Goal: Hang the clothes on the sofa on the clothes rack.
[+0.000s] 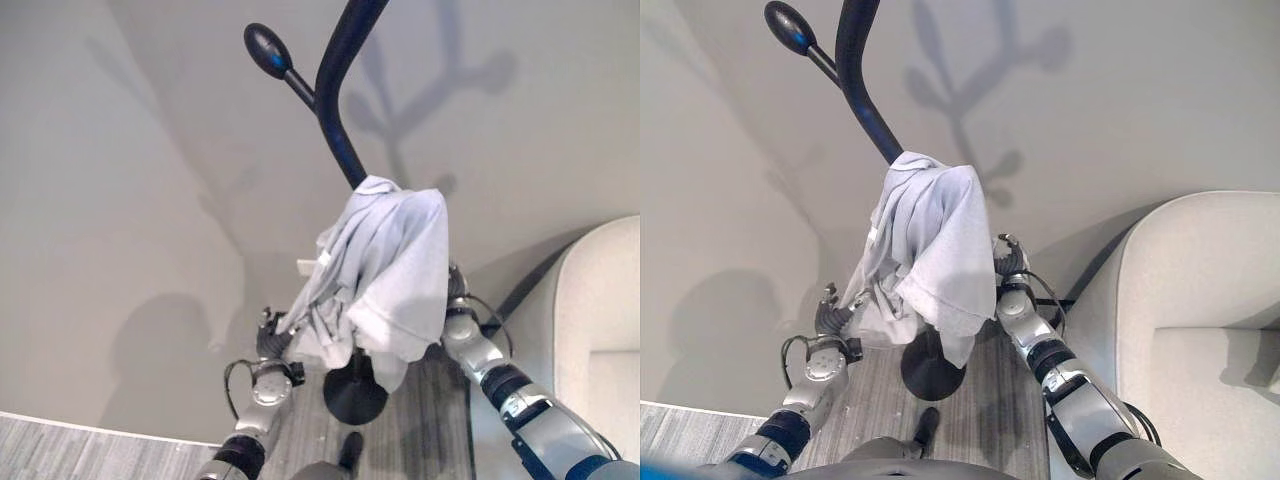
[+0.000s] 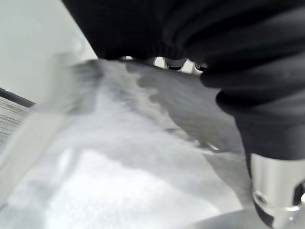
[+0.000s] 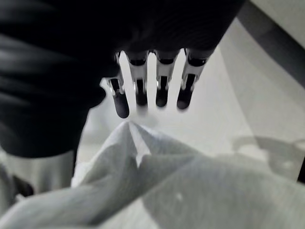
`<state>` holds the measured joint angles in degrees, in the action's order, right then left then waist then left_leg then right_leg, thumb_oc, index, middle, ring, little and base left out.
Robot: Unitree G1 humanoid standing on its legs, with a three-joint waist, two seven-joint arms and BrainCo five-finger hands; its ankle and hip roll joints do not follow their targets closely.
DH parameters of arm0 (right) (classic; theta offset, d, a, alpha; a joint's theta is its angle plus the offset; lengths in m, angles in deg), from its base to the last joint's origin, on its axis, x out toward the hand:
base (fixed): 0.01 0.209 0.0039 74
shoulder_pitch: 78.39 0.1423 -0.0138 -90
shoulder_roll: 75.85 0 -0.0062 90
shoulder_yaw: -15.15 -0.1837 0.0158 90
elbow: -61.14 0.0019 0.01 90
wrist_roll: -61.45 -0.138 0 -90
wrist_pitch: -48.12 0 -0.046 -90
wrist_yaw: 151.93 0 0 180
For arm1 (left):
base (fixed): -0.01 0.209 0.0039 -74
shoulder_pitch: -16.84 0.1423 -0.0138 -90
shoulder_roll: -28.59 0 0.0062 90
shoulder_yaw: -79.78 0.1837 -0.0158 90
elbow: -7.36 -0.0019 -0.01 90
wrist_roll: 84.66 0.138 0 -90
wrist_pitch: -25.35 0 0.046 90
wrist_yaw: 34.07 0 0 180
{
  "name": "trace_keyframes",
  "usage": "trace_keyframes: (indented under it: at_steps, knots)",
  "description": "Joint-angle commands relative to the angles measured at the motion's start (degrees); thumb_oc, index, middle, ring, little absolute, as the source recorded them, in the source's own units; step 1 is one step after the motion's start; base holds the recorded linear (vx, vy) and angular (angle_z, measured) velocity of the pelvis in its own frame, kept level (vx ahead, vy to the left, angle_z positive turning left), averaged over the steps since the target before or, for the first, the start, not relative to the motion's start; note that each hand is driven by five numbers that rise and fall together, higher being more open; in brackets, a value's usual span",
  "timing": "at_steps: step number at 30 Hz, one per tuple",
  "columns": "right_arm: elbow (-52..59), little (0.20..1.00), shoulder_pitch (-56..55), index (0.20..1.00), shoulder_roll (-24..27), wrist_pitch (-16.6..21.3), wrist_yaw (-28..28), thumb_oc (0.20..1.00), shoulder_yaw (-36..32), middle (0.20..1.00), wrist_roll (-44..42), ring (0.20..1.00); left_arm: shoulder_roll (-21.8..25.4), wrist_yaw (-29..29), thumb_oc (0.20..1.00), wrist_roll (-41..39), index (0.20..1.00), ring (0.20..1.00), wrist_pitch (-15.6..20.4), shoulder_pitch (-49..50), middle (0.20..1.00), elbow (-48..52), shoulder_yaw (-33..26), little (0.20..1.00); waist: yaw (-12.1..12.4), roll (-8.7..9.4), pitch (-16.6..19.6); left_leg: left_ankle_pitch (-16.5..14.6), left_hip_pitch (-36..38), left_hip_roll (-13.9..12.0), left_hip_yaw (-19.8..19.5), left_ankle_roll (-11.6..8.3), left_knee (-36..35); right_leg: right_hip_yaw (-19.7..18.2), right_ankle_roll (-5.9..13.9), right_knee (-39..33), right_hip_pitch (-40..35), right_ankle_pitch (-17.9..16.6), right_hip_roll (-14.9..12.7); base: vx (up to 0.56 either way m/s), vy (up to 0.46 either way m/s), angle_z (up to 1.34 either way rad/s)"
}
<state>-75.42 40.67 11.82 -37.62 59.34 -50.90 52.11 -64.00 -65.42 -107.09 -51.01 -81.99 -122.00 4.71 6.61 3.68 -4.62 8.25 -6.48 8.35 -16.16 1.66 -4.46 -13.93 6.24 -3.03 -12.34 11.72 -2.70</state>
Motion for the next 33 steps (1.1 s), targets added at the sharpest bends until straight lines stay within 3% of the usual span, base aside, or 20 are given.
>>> trace_keyframes:
  at_steps: [1, 7, 12, 14, 18, 20, 25, 33]
  knots:
    - [5.7, 1.0, -3.9, 1.0, 2.5, 2.2, 2.1, 1.0, -1.7, 1.0, 2.4, 1.0, 1.5, 1.2, 1.0, -0.5, 1.0, 1.0, 3.2, -0.3, 1.0, -4.3, -0.6, 1.0, -0.3, 1.09, 3.3, -4.0, -1.4, -3.5, 0.6, -0.7, -0.5, -1.5, -0.36, -1.9, 4.0, -9.1, -1.8, 0.0, -0.011, -0.08]
    - [5.2, 1.0, -10.8, 1.0, -0.2, 3.7, 2.8, 1.0, -7.1, 1.0, -1.2, 1.0, 1.3, 7.6, 1.0, -6.8, 1.0, 1.0, 3.3, 2.8, 1.0, -12.2, -5.4, 1.0, -2.0, 0.85, 3.7, -4.4, -0.7, -3.9, 1.4, -0.61, -0.5, -1.9, -0.35, -1.7, 3.9, -9.0, -1.8, 0.0, -0.004, -0.11]
    - [0.2, 1.0, -19.2, 1.0, -5.8, 5.6, -1.1, 1.0, -9.6, 1.0, -8.7, 1.0, -1.7, 13.1, 1.0, -16.5, 1.0, 1.0, 2.5, 4.6, 1.0, -27.0, -14.2, 1.0, -3.6, 0.58, 4.3, -4.8, -0.2, -4.2, 2.2, -0.56, -0.5, -2.3, -0.52, -1.7, 3.9, -8.8, -1.9, -0.01, 0.015, -0.09]
    - [0.2, 1.0, -19.2, 1.0, -5.8, 5.6, -1.1, 1.0, -9.5, 1.0, -8.7, 1.0, -1.7, 13.2, 1.0, -16.6, 1.0, 1.0, 2.5, 4.6, 1.0, -27.0, -14.2, 1.0, -3.7, 0.59, 4.3, -4.8, -0.2, -4.2, 2.2, -0.56, -0.5, -2.3, -0.52, -1.7, 3.9, -8.8, -1.9, 0.0, 0.007, -0.06]
    - [-11.5, 1.0, -19.9, 1.0, -9.1, 4.4, -5.2, 1.0, -10.1, 1.0, -15.5, 1.0, -3.2, 15.4, 1.0, -23.2, 1.0, 1.0, 2.5, 5.0, 1.0, -31.3, -17.8, 1.0, -3.5, 0.87, 4.5, -5.1, 0.1, -4.2, 2.1, -0.58, -0.5, -2.1, -0.71, -1.5, 3.6, -8.6, -1.9, 0.0, 0.001, -0.01]
    - [-25.2, 1.0, -18.6, 1.0, -12.1, 1.9, -9.5, 1.0, -13.4, 1.0, -27.4, 1.0, -3.8, 16.8, 1.0, -25.1, 1.0, 1.0, 0.2, 4.3, 1.0, -35.7, -18.9, 1.0, -2.6, 1.33, 4.7, -5.2, 0.3, -4.0, 1.6, -0.67, -0.5, -1.7, -0.93, -1.6, 3.1, -8.4, -1.9, 0.04, -0.027, 0.05]
    - [-41.5, 1.0, -16.3, 1.0, -14.2, -0.6, -8.8, 1.0, -24.6, 1.0, -44.5, 1.0, -7.1, 19.6, 1.0, -25.3, 1.0, 1.0, -3.9, 3.7, 1.0, -38.6, -15.9, 1.0, -1.8, 0.95, 4.8, -5.3, 0.3, -3.7, 0.7, -0.91, -0.5, -0.6, -1.24, -1.9, 2.5, -7.9, -2.0, 0.02, -0.011, 0.11]
    - [-42.8, 1.0, -14.6, 1.0, -13.6, 0.8, -6.6, 1.0, -27.9, 1.0, -49.0, 1.0, -8.3, 21.0, 1.0, -22.5, 1.0, 1.0, -4.4, 3.1, 1.0, -38.7, -9.5, 1.0, -2.9, 0.28, 4.2, -5.3, 0.5, -4.0, 0.9, -1.17, -0.5, 0.0, -1.33, -1.7, 2.6, -8.2, -1.8, 0.0, -0.003, 0.04]
